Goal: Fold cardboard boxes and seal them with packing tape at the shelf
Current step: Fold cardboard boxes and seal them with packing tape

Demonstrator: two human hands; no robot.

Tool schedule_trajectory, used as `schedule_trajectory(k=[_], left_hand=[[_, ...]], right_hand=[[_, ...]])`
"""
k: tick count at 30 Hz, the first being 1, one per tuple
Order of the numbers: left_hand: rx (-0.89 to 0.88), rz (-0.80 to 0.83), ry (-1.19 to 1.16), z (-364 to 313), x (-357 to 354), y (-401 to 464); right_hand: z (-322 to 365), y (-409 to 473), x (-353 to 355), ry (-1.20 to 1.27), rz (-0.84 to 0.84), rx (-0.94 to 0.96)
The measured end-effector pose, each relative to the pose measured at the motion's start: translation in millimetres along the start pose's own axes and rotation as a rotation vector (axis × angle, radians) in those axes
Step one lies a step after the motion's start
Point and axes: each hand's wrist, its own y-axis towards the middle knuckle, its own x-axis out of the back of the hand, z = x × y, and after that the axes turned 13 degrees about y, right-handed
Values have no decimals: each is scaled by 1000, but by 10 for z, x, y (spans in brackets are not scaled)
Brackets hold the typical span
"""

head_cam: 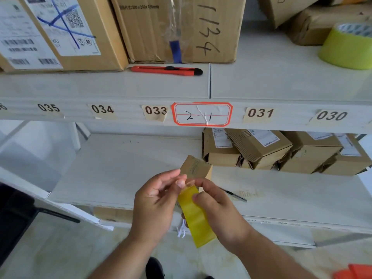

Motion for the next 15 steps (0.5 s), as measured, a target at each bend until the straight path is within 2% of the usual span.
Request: schedule_trajectory(k=[2, 5, 8, 11, 13, 15], left_hand=[[-11, 14, 80, 28, 28, 26], [-84, 54, 320, 38, 131, 127], [-96, -72, 433, -55, 287, 229], [-318, -157, 623, -178, 395, 188], [-552, -98, 820, -258, 372, 103], [-709, -36, 990, -300, 311, 55]], right_hand=[[8, 2, -7, -2, -1, 16], [50, 12, 5, 43, -6, 18], [111, 7, 29, 83, -6, -2], [138, 19, 60, 25, -20, 14], [132, 26, 58, -22, -20, 29], [126, 23, 44, -51, -12, 48]])
